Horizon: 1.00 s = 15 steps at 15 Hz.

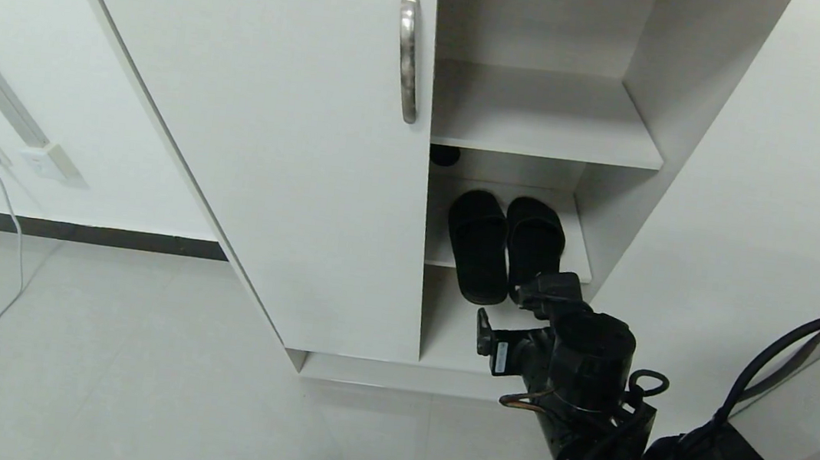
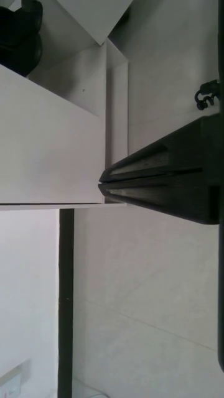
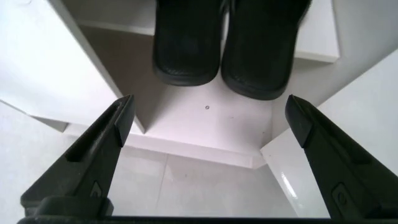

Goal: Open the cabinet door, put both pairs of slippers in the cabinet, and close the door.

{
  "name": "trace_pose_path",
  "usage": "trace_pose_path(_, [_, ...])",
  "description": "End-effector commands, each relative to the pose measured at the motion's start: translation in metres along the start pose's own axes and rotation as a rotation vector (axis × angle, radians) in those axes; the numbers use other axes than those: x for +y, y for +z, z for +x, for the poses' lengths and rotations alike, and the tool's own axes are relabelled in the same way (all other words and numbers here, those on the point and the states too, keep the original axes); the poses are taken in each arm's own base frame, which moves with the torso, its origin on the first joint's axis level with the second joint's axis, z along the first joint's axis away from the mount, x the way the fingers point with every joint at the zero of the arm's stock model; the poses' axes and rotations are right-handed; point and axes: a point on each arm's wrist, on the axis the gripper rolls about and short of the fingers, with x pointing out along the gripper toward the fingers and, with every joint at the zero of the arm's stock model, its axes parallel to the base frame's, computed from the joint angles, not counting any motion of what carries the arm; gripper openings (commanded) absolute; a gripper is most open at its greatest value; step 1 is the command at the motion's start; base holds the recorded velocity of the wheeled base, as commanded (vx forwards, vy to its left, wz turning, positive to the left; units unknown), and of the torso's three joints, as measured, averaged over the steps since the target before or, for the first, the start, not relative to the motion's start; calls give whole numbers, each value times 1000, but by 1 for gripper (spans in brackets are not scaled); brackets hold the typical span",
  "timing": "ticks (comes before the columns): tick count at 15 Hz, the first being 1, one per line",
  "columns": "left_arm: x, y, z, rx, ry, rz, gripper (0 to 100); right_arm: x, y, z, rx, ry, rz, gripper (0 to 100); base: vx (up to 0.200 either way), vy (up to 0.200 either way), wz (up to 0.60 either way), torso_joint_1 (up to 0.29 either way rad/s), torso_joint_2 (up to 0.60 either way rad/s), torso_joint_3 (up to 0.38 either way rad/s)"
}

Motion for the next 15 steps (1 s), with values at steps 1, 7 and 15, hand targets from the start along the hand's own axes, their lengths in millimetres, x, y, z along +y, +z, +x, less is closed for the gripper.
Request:
trace_pose_path(1, [0, 0, 0, 1, 0, -1, 0, -1, 1, -2, -1, 1, 1, 100, 0, 0, 0, 0, 0, 0])
trace_pose_path(7, [0, 0, 0, 1, -2, -2, 0, -3, 1, -4, 2, 1, -2, 100, 0, 0, 0, 1, 0, 17])
trace_pose_path(15, [0, 0, 0, 1, -2, -2, 0, -4, -1, -4, 7, -4, -7, 100, 0, 0, 0, 2, 4, 193])
